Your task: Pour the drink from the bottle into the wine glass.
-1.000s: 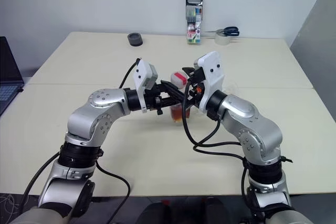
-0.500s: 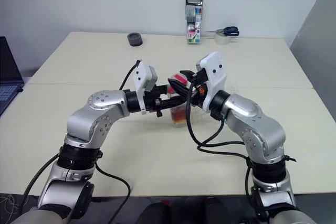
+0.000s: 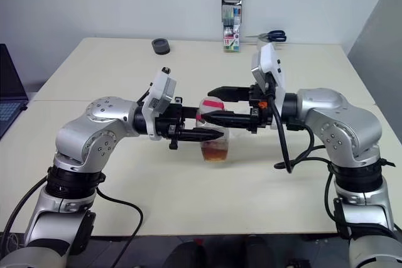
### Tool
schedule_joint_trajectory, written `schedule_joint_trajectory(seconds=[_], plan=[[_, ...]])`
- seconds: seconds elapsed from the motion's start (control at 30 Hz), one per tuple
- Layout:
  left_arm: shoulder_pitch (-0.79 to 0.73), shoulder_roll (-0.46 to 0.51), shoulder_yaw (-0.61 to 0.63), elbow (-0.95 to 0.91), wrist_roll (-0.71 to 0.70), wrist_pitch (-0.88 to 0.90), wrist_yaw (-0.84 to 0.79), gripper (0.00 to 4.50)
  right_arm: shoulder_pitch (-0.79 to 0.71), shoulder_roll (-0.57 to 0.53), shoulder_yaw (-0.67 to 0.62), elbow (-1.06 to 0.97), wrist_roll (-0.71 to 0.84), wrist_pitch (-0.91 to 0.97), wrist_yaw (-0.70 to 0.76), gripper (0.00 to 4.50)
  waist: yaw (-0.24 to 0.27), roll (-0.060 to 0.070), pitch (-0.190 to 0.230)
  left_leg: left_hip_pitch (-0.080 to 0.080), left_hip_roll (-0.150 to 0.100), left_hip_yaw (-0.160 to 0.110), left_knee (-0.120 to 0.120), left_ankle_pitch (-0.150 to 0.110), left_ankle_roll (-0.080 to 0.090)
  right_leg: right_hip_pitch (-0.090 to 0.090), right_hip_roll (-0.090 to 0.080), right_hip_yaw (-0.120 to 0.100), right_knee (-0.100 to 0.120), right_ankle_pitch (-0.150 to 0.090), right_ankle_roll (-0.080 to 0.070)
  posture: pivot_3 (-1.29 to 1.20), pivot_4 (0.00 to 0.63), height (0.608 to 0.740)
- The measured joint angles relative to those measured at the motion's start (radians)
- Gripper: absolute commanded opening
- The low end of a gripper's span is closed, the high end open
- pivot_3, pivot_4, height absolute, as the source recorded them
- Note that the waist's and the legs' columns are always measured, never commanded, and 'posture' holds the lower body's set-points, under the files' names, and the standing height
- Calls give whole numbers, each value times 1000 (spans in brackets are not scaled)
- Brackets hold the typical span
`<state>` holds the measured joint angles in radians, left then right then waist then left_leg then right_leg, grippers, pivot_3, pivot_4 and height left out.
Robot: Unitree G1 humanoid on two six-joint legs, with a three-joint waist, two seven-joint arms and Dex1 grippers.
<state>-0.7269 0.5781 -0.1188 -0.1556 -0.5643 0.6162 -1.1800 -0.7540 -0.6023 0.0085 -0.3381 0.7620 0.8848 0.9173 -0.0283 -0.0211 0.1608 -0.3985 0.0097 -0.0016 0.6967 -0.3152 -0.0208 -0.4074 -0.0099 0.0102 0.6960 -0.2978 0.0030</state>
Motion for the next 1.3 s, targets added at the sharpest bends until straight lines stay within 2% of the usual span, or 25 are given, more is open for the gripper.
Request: schedule_joint_trajectory(seconds=[0.07, 0.2, 0.27, 0.47, 0.6, 0.77, 1.03, 1.3], plan=[[0, -7, 8, 22, 15, -10, 30, 1834, 58, -28, -41, -45, 12, 33, -46, 4470, 1, 0, 0, 0, 0, 0, 0, 0, 0, 0, 0, 0, 0, 0, 0, 0, 150, 740], [16, -45, 23, 51, 29, -11, 116, 1834, 113, -29, -120, -178, 70, 98, -190, 4470, -1, 0, 0, 0, 0, 0, 0, 0, 0, 0, 0, 0, 1, 0, 0, 0, 150, 740], [24, -69, 23, 50, 35, -10, 153, 1834, 114, 26, -140, -231, 83, 113, -299, 4470, -4, 0, 0, 1, 0, 0, 0, 0, 0, 0, 0, 0, 1, 0, 0, 0, 150, 740], [44, -95, 22, 48, 40, -8, 215, 1834, 120, 171, -22, -288, -32, 94, -542, 4470, -2, 0, 0, 0, 0, 0, 0, 1, -1, -1, 0, 1, 2, 0, 0, 0, 150, 740], [47, -98, 20, 42, 39, 3, 227, 1834, 120, 222, 14, -283, -84, 74, -615, 4470, -1, 0, 0, 0, 0, 0, 0, 2, -3, -1, 0, 1, 1, 0, 0, 0, 150, 740], [46, -98, 15, 40, 39, 10, 226, 1834, 130, 245, 16, -283, -93, 61, -637, 4470, -1, 0, 0, 0, 0, 0, 0, 2, -3, -1, 0, 1, 1, 0, 0, 0, 150, 740], [46, -97, 14, 40, 39, 11, 226, 1834, 147, 257, 16, -284, -78, 62, -632, 1793, -1, 0, 0, 0, 0, 0, 0, 1, -1, -1, 0, 0, 1, 0, 0, 0, 150, 740], [56, -61, 10, 3, 31, 31, 208, 1834, 158, 242, 21, -273, -69, 35, -579, 1770, -4, 0, 0, 0, 0, 0, 0, 1, -1, -1, 0, 1, 1, 0, 0, 0, 150, 740]])
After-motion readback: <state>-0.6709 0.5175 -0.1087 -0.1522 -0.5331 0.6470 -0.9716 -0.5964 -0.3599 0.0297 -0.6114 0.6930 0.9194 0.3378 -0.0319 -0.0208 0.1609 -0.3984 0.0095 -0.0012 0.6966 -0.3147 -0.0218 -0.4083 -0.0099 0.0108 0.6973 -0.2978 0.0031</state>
